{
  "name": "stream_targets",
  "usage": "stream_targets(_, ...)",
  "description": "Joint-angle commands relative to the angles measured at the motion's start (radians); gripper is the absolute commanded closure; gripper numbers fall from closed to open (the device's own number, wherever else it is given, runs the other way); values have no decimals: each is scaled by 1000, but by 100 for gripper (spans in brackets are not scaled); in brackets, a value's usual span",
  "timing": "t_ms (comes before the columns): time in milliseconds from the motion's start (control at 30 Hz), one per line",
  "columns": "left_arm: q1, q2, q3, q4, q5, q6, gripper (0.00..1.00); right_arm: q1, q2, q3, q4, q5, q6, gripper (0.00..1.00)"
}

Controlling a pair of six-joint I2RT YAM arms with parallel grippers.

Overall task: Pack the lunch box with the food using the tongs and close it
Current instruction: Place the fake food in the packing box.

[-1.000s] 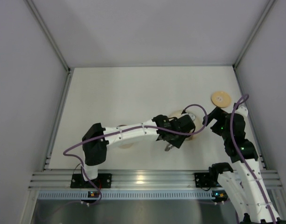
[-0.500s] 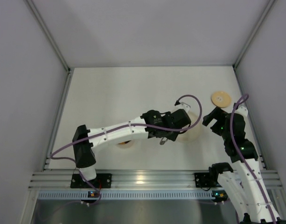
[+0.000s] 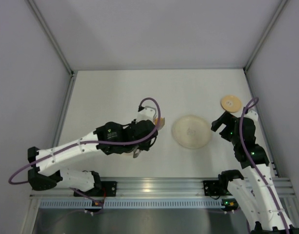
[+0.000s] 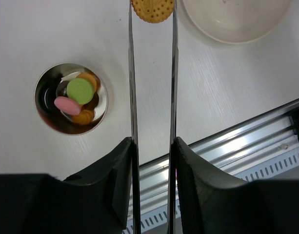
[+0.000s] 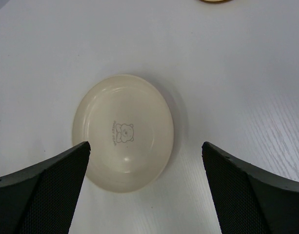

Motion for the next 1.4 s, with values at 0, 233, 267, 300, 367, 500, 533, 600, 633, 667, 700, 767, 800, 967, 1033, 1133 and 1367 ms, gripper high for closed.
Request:
stream_targets(0, -5, -128, -90, -87, -57, -114, 60, -13, 6, 38, 26, -9, -4, 4)
stream_targets(233, -5, -285, -233, -173, -66, -234, 60, -13, 6, 24, 37, -12, 1, 5)
stream_targets(267, -5, -297, -245, -182, -68, -244, 60, -13, 4, 19, 37, -12, 2, 5)
stream_targets(300, -5, -323, -259, -196, -72, -266, 60, -13, 4, 18, 42, -14, 1, 5)
stream_targets(367, -5, -343, -296, -205, -77, -296, 60, -13, 2, 9, 45, -15, 2, 5)
stream_targets(500, -5, -378, -343, -211, -82, -323, 59, -13, 7, -4, 57, -23, 4, 5)
stream_targets(533, -5, -383, -351, -208, -80, -326, 59, -13, 9, -5, 59, -24, 4, 5)
stream_targets(600, -5, -384, -362, -207, -80, -330, 59, -13, 10, -7, 60, -24, 2, 5)
stream_targets(633, -5, -384, -365, -208, -80, -330, 59, -13, 10, -7, 62, -21, 1, 5)
stream_targets(667, -5, -384, -367, -208, -82, -332, 59, -13, 10, -10, 60, -21, 1, 5)
stream_targets(700, -5, -384, -368, -208, -83, -336, 58, -13, 9, -10, 62, -21, 1, 5)
stream_targets(767, -5, -386, -368, -211, -86, -335, 57, -13, 10, -16, 63, -21, -1, 5)
stream_targets(800, -5, -386, -370, -211, -86, -335, 56, -13, 9, -17, 65, -23, -1, 5)
stream_targets(967, -5, -380, -374, -199, -76, -326, 55, -14, 10, -21, 69, -23, 1, 5)
stream_targets(1033, -5, -375, -374, -199, -71, -321, 54, -13, 9, -22, 68, -23, 2, 5)
stream_targets(1133, -5, -374, -376, -192, -65, -315, 53, -13, 9, -21, 68, -23, 2, 5)
stream_targets(1367, -5, -375, -377, -192, -59, -313, 53, -13, 6, -19, 63, -21, 1, 5)
